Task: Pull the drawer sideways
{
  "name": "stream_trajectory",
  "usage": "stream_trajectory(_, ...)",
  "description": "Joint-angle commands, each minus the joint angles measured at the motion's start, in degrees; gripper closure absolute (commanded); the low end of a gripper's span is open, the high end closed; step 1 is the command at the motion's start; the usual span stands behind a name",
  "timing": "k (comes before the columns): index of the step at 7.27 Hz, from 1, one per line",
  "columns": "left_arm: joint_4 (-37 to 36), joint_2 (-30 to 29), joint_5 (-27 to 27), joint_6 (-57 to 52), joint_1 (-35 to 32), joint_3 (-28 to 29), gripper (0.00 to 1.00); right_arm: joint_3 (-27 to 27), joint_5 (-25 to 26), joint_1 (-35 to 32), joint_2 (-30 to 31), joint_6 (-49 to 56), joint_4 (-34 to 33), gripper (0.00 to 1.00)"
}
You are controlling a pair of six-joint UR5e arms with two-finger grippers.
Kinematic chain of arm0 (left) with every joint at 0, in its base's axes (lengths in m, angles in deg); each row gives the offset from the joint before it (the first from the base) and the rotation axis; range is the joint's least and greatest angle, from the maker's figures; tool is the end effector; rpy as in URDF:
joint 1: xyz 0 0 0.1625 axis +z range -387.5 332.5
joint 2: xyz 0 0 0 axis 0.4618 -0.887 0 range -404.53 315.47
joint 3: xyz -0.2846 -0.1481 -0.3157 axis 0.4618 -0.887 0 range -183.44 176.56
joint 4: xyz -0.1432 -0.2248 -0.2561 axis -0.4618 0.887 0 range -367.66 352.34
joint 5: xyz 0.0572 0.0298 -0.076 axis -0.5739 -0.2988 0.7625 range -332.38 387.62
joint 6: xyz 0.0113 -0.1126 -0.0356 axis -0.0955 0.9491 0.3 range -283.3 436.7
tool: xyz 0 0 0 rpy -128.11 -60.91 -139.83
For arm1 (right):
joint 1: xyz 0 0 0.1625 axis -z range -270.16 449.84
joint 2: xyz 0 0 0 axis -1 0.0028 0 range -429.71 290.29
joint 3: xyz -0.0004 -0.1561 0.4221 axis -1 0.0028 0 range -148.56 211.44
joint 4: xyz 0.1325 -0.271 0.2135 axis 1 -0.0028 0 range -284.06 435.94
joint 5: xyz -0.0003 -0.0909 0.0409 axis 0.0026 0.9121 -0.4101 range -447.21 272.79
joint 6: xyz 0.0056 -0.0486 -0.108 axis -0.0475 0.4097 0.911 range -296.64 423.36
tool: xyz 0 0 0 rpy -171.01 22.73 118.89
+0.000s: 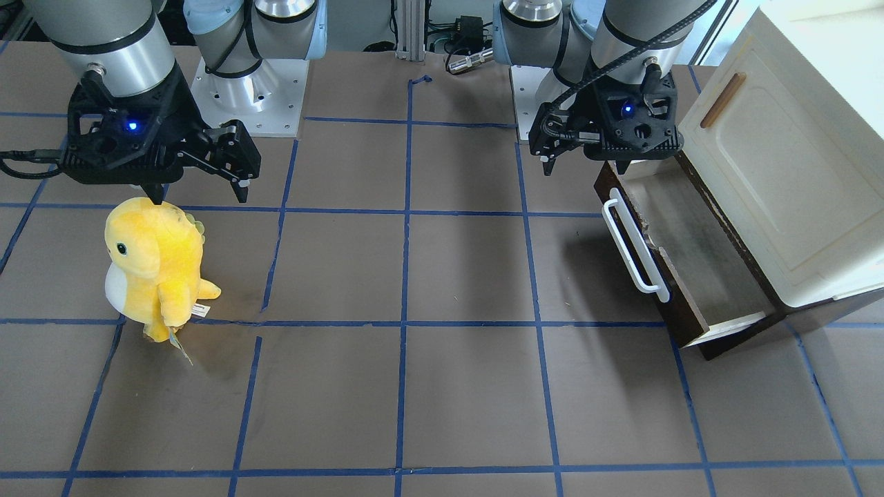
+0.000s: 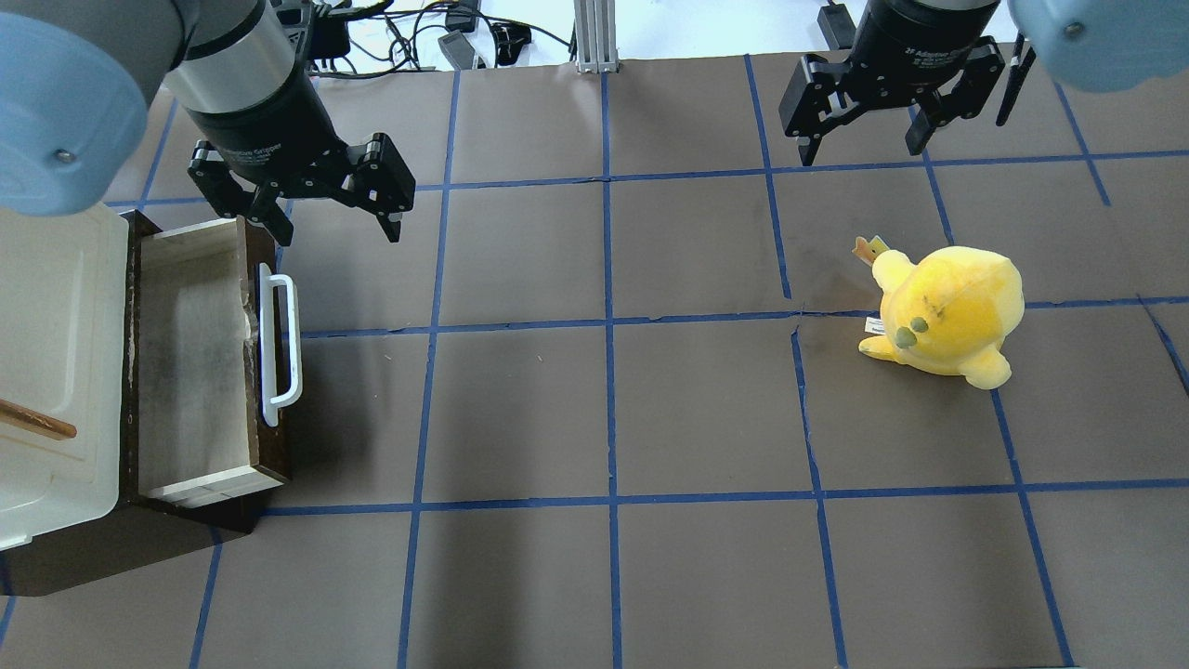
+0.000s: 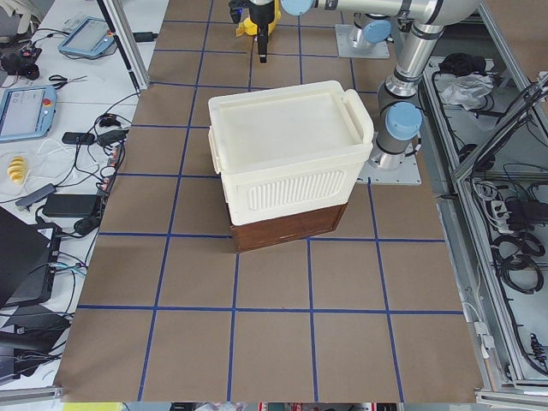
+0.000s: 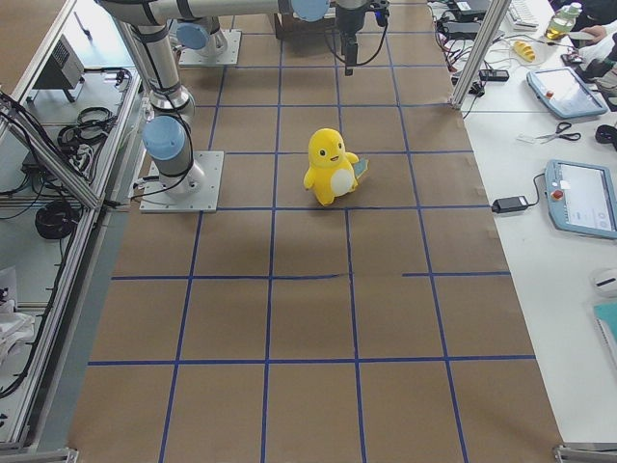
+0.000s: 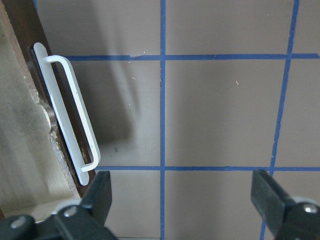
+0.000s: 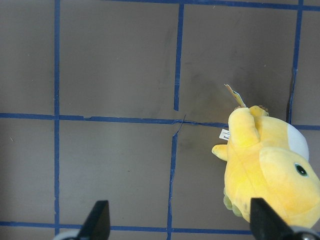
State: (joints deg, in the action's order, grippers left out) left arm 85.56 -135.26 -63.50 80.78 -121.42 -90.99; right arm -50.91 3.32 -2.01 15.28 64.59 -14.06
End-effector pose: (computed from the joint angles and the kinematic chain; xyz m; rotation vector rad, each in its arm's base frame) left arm -0.1610 -0.4368 0.5018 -0.0038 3.1199 0.0386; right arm 0.1478 -0.4842 0.5129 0.0838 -3.1306 0.0720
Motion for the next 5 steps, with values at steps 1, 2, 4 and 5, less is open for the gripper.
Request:
stream_trajectory(1,-0.14,0.11,0.59,-3.70,0.23,-0.43,0.00,0.00,0.00,0.00,0.00,0.00,0.00,0.00)
stream_trajectory(2,-0.14,0.11,0.68,-4.60,0.23,-0.52,0.00,0.00,0.00,0.00,0.00,0.00,0.00,0.00)
stream_trajectory(4,-0.14,0.11,0.77,-4.26,0.14,-0.52,0.00,0.00,0.00,0.00,0.00,0.09,0.00,0.00)
stream_trajectory(5,-0.14,0.19,0.86,-4.17,0.40,-0.52,0.00,0.00,0.00,0.00,0.00,0.00,0.00,0.00)
